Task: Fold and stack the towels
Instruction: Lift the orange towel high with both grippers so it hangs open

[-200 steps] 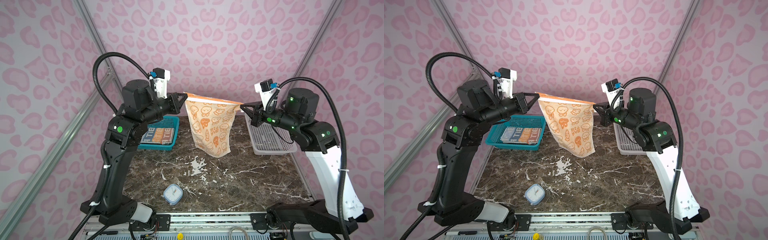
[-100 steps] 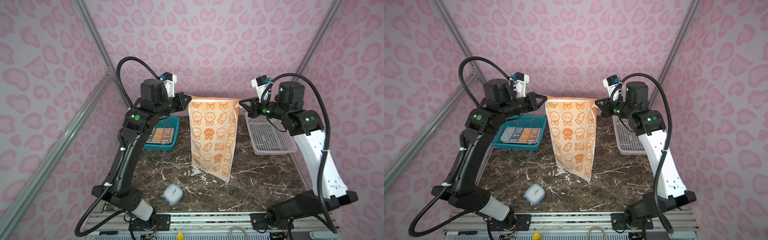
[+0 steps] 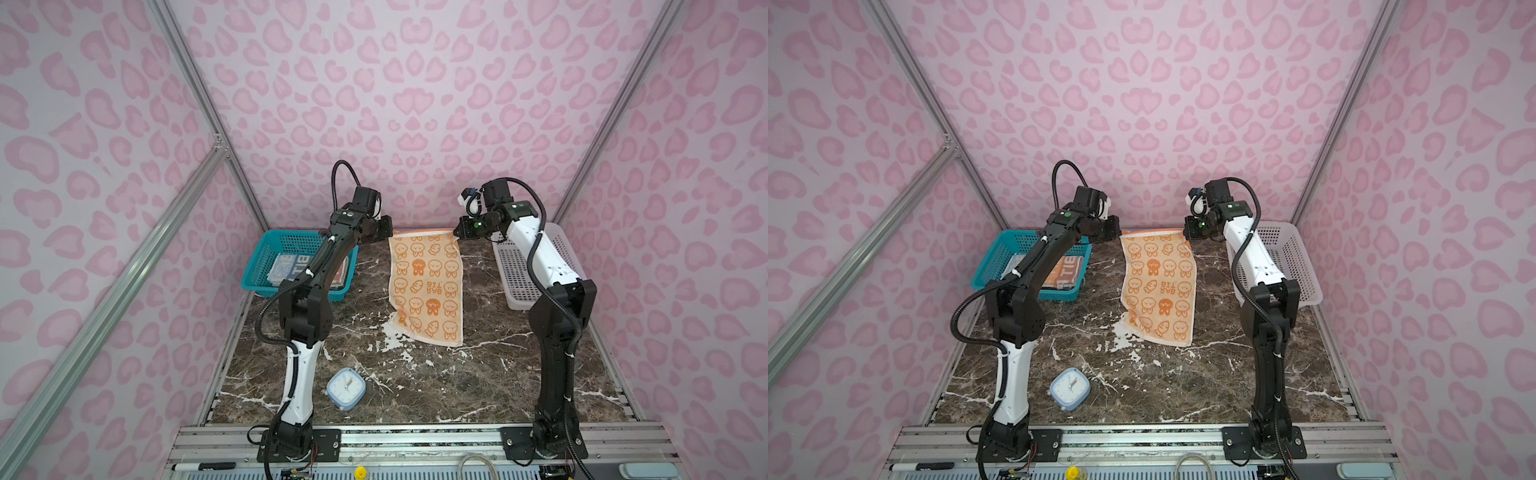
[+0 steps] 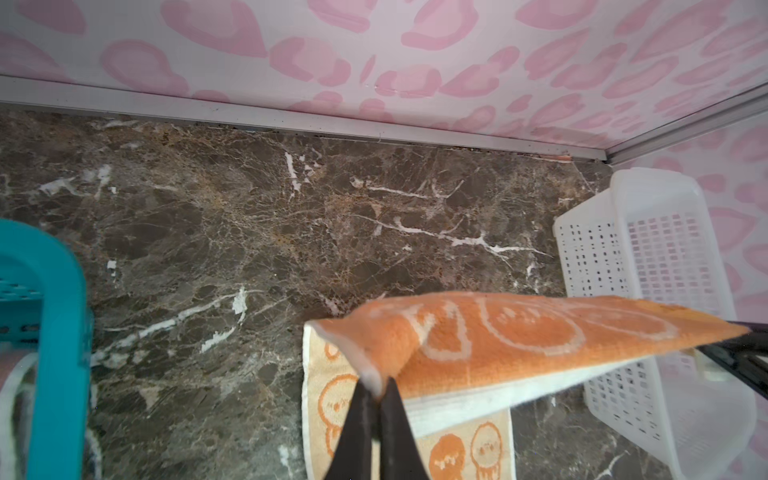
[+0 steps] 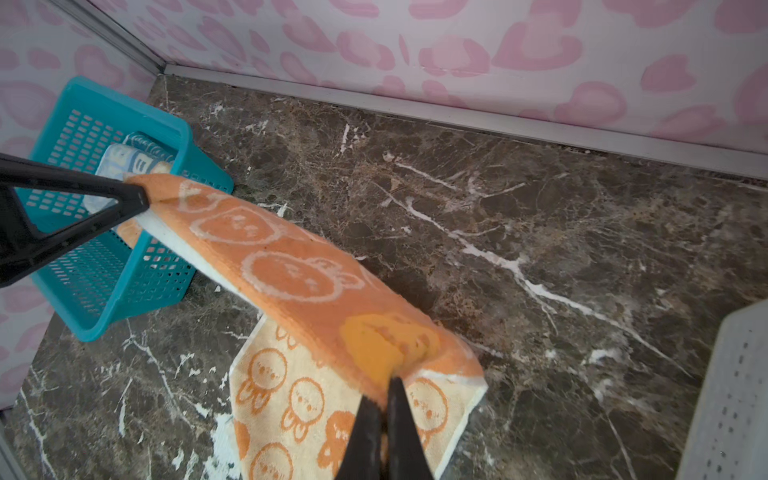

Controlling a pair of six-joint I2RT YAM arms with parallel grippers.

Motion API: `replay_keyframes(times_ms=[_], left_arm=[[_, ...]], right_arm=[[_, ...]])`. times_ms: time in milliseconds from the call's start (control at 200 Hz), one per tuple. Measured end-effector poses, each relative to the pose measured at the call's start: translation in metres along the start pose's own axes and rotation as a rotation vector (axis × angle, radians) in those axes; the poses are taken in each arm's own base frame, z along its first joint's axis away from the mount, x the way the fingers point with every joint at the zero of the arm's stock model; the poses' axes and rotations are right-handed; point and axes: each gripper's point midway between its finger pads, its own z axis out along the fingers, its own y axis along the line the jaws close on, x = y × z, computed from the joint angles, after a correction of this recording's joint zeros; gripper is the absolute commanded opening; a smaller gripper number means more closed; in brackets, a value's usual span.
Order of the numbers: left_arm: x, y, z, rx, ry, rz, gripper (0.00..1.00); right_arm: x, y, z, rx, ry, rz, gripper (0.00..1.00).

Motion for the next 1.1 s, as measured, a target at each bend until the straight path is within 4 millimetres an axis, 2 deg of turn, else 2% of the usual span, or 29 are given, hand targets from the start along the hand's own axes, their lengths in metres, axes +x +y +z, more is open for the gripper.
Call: replay_keyframes(times_ms=[100, 195, 315, 425, 555, 610, 735, 785, 840, 975, 1100], left_arm=[[-0.007, 0.003, 0.003, -0.002, -0.014, 0.007, 0.03], [-0.02, -0.002, -0.007, 0.009, -0.052, 0.023, 0.03], [-0.025, -0.008, -0.024, 0.02, -0.084, 0.043, 0.03], [-0.027, -0.016, -0.045, 0.037, -0.108, 0.059, 0.03], [-0.035, -0.031, -0.094, 0.058, -0.169, 0.078, 0.03], [-0.038, -0.039, -0.123, 0.074, -0.205, 0.087, 0.03], [-0.047, -0.065, -0.204, 0.137, -0.331, 0.123, 0.03], [-0.046, -0.073, -0.228, 0.161, -0.372, 0.136, 0.03], [-0.038, -0.077, -0.245, 0.178, -0.391, 0.145, 0.03], [-0.008, -0.08, -0.272, 0.207, -0.39, 0.151, 0.03], [0.012, -0.094, -0.321, 0.272, -0.451, 0.178, 0.03]], right_arm=[[-0.003, -0.004, 0.007, 0.012, 0.013, -0.01, 0.0], [-0.011, 0.0, -0.003, 0.011, 0.001, -0.025, 0.0], [-0.018, 0.022, -0.04, -0.009, -0.042, -0.059, 0.0], [-0.011, 0.045, -0.07, -0.038, -0.072, -0.094, 0.0], [-0.001, 0.063, -0.095, -0.054, -0.107, -0.125, 0.0], [-0.001, 0.075, -0.112, -0.066, -0.146, -0.149, 0.0], [-0.008, 0.106, -0.16, -0.108, -0.267, -0.216, 0.0], [-0.009, 0.116, -0.175, -0.126, -0.305, -0.24, 0.0], [-0.005, 0.127, -0.191, -0.139, -0.337, -0.271, 0.0], [0.012, 0.153, -0.231, -0.181, -0.401, -0.332, 0.0], [0.029, 0.175, -0.27, -0.235, -0.462, -0.399, 0.0]])
